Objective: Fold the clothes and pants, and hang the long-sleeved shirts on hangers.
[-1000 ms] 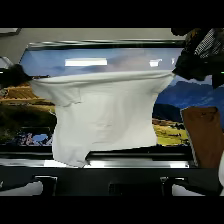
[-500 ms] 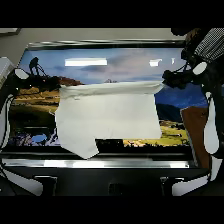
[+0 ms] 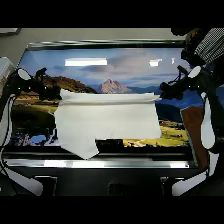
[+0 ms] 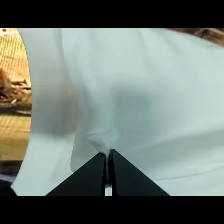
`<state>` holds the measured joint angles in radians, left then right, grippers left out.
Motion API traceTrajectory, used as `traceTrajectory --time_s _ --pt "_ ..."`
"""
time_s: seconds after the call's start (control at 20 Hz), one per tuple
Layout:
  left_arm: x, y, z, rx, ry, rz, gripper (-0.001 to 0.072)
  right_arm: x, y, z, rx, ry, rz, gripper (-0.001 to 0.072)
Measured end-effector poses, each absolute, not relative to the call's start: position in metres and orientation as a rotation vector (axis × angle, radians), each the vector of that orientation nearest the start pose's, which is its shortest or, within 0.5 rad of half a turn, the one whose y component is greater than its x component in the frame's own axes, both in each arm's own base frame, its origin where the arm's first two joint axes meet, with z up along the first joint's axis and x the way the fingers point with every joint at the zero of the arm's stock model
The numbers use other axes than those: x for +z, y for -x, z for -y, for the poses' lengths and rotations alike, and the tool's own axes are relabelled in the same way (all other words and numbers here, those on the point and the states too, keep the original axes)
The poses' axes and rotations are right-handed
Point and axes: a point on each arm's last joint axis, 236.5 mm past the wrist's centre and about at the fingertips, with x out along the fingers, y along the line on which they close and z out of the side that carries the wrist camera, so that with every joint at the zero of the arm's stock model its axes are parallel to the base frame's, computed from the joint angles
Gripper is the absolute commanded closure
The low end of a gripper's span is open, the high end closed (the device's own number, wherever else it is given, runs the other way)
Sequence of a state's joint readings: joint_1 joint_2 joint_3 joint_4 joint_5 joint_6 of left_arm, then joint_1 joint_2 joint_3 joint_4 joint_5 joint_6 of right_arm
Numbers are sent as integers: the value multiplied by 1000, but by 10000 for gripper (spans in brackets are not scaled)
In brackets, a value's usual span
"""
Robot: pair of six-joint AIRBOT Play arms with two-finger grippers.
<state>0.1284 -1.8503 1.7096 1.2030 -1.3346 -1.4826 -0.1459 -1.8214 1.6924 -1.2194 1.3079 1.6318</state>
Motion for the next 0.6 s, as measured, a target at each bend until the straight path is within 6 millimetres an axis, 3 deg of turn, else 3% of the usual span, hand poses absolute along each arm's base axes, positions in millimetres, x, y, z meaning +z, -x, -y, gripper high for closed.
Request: traceTrajectory --time_s 0.3,0.6 --pt "-61 -472 25 -196 331 -1496 688 -71 -471 -7 35 -471 -1507 681" --pt "-69 -466 30 -203 328 -1529 688 -84 -452 -11 39 -479 -1585 680"
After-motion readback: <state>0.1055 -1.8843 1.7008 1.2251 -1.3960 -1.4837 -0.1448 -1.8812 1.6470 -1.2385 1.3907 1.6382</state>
